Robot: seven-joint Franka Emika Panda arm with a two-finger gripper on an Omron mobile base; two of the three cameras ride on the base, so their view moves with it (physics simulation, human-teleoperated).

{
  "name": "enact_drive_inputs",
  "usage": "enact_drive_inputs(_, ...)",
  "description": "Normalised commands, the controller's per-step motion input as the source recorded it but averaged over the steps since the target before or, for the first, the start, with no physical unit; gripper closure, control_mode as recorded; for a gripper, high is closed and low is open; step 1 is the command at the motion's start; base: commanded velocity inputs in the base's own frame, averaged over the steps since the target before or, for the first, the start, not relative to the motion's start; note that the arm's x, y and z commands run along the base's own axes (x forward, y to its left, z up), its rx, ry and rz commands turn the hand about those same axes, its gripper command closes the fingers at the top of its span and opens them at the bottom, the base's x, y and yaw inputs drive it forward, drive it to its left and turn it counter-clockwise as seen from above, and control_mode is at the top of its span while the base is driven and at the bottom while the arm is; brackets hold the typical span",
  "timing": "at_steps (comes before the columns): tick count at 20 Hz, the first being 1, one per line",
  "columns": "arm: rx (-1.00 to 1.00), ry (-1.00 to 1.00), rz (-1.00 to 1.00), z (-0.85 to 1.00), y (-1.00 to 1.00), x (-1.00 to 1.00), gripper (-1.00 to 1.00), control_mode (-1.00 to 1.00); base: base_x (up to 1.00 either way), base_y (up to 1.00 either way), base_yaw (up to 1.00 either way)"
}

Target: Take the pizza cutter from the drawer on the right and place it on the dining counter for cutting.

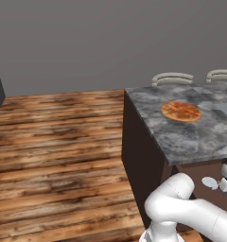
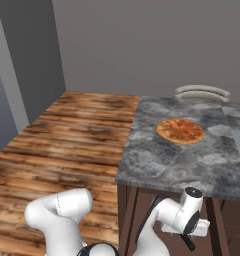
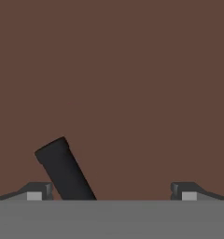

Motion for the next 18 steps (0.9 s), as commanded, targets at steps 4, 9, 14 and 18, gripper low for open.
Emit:
enact_drive_inputs(4,0.00,0.00,0.08,0.00,-0.07,0.16,-1.00,-1.00,0.00,0.00,0.00)
enact_drive_inputs(9,0.00,0.00,0.05,0.00,-0.15,0.10,-1.00,-1.00,0.00,0.00,0.00)
enact_drive_inputs(14,0.00,0.00,0.00,0.00,-0.26,0.14,-1.00,-1.00,0.00,0.00,0.00)
enact_drive_inputs(18,0.00,0.01,0.00,-0.11,-0.13,0.13,-1.00,-1.00,0.00,0.00,0.00)
